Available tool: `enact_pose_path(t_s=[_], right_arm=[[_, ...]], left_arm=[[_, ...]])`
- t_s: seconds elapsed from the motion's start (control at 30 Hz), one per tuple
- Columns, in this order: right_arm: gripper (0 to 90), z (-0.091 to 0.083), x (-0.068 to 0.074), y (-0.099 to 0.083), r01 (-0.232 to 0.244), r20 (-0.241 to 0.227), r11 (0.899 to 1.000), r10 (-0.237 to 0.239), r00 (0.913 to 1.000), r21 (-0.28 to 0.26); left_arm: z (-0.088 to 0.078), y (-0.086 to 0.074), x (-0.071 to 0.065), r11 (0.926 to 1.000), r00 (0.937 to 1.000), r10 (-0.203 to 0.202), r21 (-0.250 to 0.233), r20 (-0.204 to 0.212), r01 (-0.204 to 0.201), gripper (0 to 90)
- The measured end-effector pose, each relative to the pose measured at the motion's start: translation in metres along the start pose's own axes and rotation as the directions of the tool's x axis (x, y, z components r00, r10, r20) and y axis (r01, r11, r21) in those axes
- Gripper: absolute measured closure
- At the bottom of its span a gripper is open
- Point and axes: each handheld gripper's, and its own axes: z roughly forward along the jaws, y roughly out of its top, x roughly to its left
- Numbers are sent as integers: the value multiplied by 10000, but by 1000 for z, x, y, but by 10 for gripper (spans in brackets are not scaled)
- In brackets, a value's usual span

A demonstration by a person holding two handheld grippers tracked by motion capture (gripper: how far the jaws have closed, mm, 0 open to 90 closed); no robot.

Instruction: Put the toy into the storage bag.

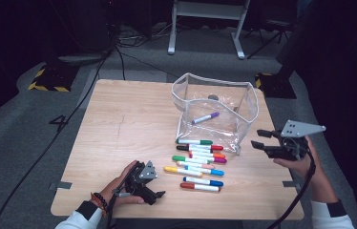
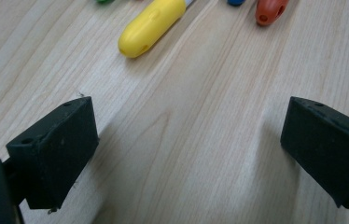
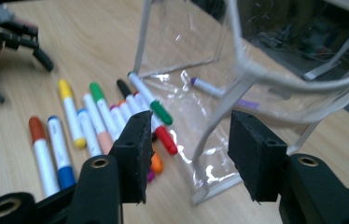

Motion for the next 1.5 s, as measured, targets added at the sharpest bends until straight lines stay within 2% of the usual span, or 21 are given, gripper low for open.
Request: enact_pose_path(t_s=[0.03, 0.13, 0.17, 0.2, 0.23, 0.3, 0.43, 0.5, 0.53, 0.57, 0.63, 0.67, 0.77, 0.8, 0.87, 0.97, 1.13, 1.17, 1.37, 1.43, 1.5], right_arm=[[502, 2, 12, -13, 35, -141, 9999, -33, 9999, 110], [501, 8, 27, -26, 180, -467, 9992, -163, 9988, 352], [501, 8, 27, -26, 180, -467, 9992, -163, 9988, 352], [501, 11, 32, -30, 185, -621, 9991, -161, 9979, 391], [502, 18, 45, -38, 240, -1037, 9989, -197, 9944, 401], [504, 25, 53, -42, 157, -1304, 9992, -107, 9914, 379], [513, 49, 78, -49, 419, -2134, 9975, -288, 9765, 571], [525, 65, 92, -52, 704, -2565, 9952, -507, 9652, 685], [525, 65, 92, -52, 704, -2565, 9952, -507, 9652, 685], [531, 80, 104, -54, 1094, -2949, 9889, -754, 9526, 1006], [532, 84, 107, -55, 1199, -3065, 9871, -823, 9483, 1059], [537, 94, 115, -57, 1320, -3311, 9835, -846, 9398, 1234], [547, 100, 119, -59, 1360, -3466, 9823, -839, 9343, 1288], [557, 108, 123, -61, 1505, -3626, 9779, -890, 9277, 1450], [564, 111, 124, -61, 1502, -3662, 9779, -878, 9264, 1454], [589, 124, 130, -61, 1699, -3891, 9742, -1004, 9157, 1485], [598, 134, 134, -60, 1760, -4026, 9728, -1022, 9096, 1506], [598, 138, 136, -59, 1888, -4025, 9695, -1120, 9086, 1564], [597, 152, 148, -53, 1880, -4279, 9719, -1110, 8970, 1420], [597, 157, 152, -51, 2093, -4330, 9669, -1278, 8923, 1460], [599, 160, 154, -50, 2086, -4373, 9676, -1278, 8902, 1419]], left_arm=[[-2, -2, 1, 10000, 10000, -19, 8, -38, 19, 43], [-5, -5, 2, 10000, 9999, -35, 27, -125, 35, 43], [-5, -5, 2, 10000, 9999, -35, 27, -125, 35, 42], [-6, -6, 2, 10000, 9999, -100, -2, -107, 100, 42], [-7, -7, 2, 9999, 9998, -107, 0, -168, 107, 43], [-7, -7, 2, 9999, 9998, -130, 14, -163, 130, 43], [-7, -7, 2, 9999, 9998, -131, 16, -157, 131, 42], [-7, -7, 2, 9999, 9998, -124, 17, -159, 125, 43], [-7, -7, 2, 9999, 9998, -124, 17, -159, 125, 43], [-7, -7, 2, 9999, 9998, -130, 16, -157, 131, 43], [-7, -7, 2, 9999, 9998, -131, 17, -158, 131, 43], [-7, -7, 2, 9999, 9998, -126, 18, -156, 127, 43], [-7, -7, 2, 9999, 9998, -122, 21, -151, 122, 42], [-7, -7, 3, 10000, 9999, -79, 17, -140, 79, 42], [-6, -7, 3, 10000, 9999, -93, 20, -137, 93, 42], [-6, -7, 3, 10000, 9999, -74, 19, -126, 75, 41], [-6, -6, 3, 10000, 9999, -100, -6, -115, 99, 41], [-6, -6, 3, 9999, 9999, -101, -5, -117, 101, 41], [-5, -6, 3, 10000, 9999, -67, 16, -98, 67, 40], [-5, -6, 3, 10000, 9999, -54, 23, -111, 55, 40], [-5, -6, 3, 10000, 9999, -54, 23, -111, 54, 40]])
